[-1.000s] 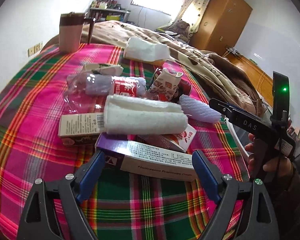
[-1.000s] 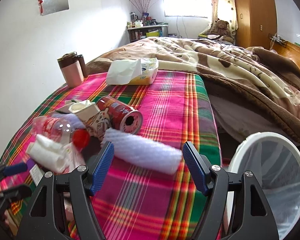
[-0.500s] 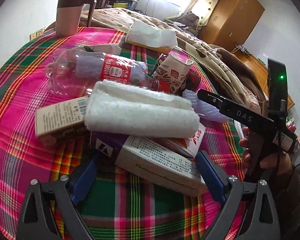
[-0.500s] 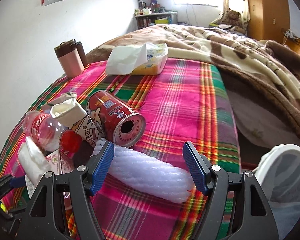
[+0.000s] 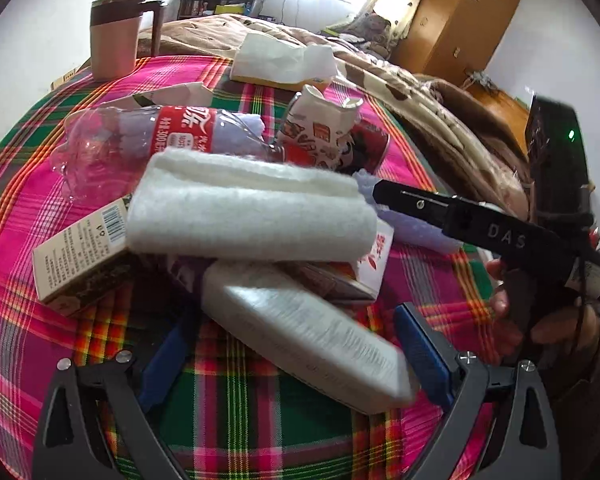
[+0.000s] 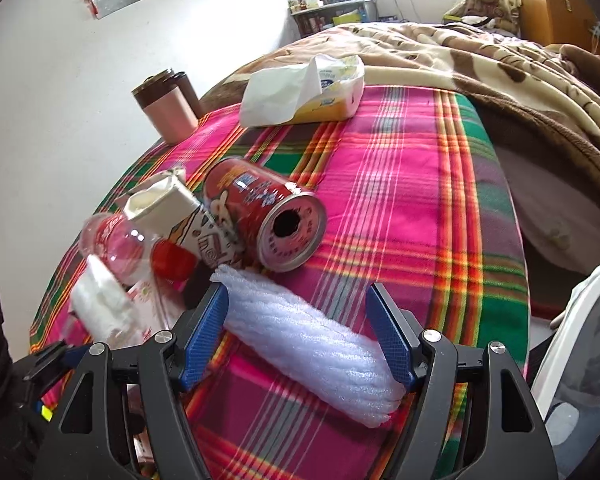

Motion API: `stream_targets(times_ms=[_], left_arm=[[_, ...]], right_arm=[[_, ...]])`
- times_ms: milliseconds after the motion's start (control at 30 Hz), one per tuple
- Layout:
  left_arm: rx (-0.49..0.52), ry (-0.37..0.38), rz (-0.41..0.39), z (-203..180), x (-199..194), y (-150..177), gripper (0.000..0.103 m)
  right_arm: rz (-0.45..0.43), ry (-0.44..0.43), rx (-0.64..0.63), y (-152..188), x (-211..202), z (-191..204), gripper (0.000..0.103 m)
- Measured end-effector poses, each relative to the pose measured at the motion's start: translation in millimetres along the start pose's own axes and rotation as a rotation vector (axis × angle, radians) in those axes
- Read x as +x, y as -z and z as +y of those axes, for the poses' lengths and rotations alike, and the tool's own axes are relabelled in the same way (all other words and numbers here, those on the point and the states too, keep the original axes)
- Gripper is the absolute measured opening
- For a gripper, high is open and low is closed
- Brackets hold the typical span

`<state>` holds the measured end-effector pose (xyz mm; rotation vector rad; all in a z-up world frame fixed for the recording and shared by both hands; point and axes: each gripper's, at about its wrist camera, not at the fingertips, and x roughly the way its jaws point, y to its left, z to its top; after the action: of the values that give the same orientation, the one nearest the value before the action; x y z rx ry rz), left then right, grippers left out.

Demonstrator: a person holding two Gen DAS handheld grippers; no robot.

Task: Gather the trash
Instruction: 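Grasp the white cream box with left tool while right tool grasps foam net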

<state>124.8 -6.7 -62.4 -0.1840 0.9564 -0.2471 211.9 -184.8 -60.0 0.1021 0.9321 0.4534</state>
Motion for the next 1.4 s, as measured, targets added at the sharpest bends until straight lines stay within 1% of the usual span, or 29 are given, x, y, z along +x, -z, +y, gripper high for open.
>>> stream_targets(times_ms=[67,200,267,333,400,533,600,700,833,900,933,1000,1067,1100,1133,1233,1267,1300,1400], left_arm=[[0.032,-0.012,0.007,-2.9,0.2,1.5,0.098],[0.046,-0.025,0.017,0.3,-3.6,3.1,0.095],[0.056,-0.033,0.020,2.2,-5.9,5.5,0.095],[0.066,-0.038,0.022,5.5,-10.1,8.6,0.095],[0.063,-0.050,0.025,9.8,-14.7,11.8,0.095],[0.048,-0.078,0.021,19.0,-23.2,15.7,0.094],[0.047,-0.114,0.016,23.5,-26.4,18.0,0.094],[0.017,-0.158,0.007,34.3,-28.9,20.7,0.094],[-0.035,-0.142,-0.025,41.7,-28.0,17.4,0.094],[-0.033,-0.167,-0.033,40.1,-22.5,16.0,0.091],[-0.033,-0.173,-0.039,38.1,-22.8,15.5,0.090],[-0.021,-0.162,-0.045,33.6,-22.5,15.0,0.078],[-0.025,-0.175,-0.051,33.3,-22.8,14.8,0.074],[-0.030,-0.171,-0.057,33.7,-23.7,14.4,0.068],[-0.034,-0.168,-0.061,34.4,-24.4,14.4,0.066],[-0.037,-0.158,-0.075,34.3,-27.1,14.8,0.047],[-0.039,-0.148,-0.083,34.6,-28.2,15.0,0.035],[-0.044,-0.132,-0.088,35.0,-29.4,15.9,0.030],[-0.054,-0.115,-0.089,34.9,-30.2,19.3,0.028]], right_arm=[[0.005,-0.013,-0.007,3.1,-2.6,1.8,0.073],[0.022,-0.024,-0.037,10.8,-6.4,4.4,0.073],[0.032,-0.017,-0.055,14.8,-7.5,6.1,0.073],[0.032,0.012,-0.061,17.5,-9.2,5.7,0.071],[0.027,0.047,-0.054,19.1,-10.9,4.1,0.058],[0.022,0.090,-0.046,23.0,-13.1,3.1,0.044],[0.020,0.103,-0.052,25.2,-14.5,6.1,0.036],[0.015,0.116,-0.056,30.7,-18.9,9.3,0.032],[-0.009,0.121,-0.033,32.8,-24.6,7.7,0.032],[-0.021,0.131,-0.007,33.1,-25.8,6.0,0.030],[-0.027,0.127,0.009,34.1,-27.0,5.1,0.030],[-0.036,0.129,0.026,36.6,-29.3,4.5,0.028],[-0.046,0.132,0.041,39.3,-31.7,3.9,0.028],[-0.049,0.129,0.049,40.7,-32.8,3.5,0.027],[-0.051,0.129,0.051,42.0,-33.5,3.9,0.027],[-0.059,0.130,0.061,46.8,-36.1,4.4,0.027],[-0.061,0.129,0.063,48.3,-37.2,4.7,0.026],[-0.066,0.132,0.065,49.9,-38.5,5.7,0.026],[-0.086,0.145,0.053,52.3,-44.5,10.4,0.025]])
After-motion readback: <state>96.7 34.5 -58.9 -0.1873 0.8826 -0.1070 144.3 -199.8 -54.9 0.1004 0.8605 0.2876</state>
